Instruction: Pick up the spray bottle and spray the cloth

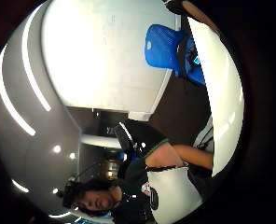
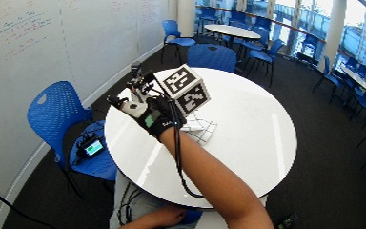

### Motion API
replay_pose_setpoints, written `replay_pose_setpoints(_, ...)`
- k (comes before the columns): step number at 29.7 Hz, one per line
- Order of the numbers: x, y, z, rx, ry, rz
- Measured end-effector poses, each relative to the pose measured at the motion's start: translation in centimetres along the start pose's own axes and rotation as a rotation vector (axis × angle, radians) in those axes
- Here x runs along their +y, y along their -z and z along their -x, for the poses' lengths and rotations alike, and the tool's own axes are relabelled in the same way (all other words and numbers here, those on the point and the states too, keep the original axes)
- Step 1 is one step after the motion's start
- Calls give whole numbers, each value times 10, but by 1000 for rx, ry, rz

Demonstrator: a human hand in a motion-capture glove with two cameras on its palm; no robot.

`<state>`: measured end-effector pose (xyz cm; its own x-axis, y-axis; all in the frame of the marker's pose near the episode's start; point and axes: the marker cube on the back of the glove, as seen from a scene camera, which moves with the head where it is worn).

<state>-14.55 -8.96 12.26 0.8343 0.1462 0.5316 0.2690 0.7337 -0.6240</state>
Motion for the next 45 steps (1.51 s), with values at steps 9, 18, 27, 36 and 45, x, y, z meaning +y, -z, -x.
replay_pose_setpoints(9,53,-5,16,99,109,56)
replay_pose_setpoints(18,72,-8,7,193,135,21)
replay_pose_setpoints(27,84,-12,2,260,145,21)
replay_pose_setpoints(36,89,-12,-2,267,144,4)
replay_pose_setpoints(45,87,-13,-6,273,134,1)
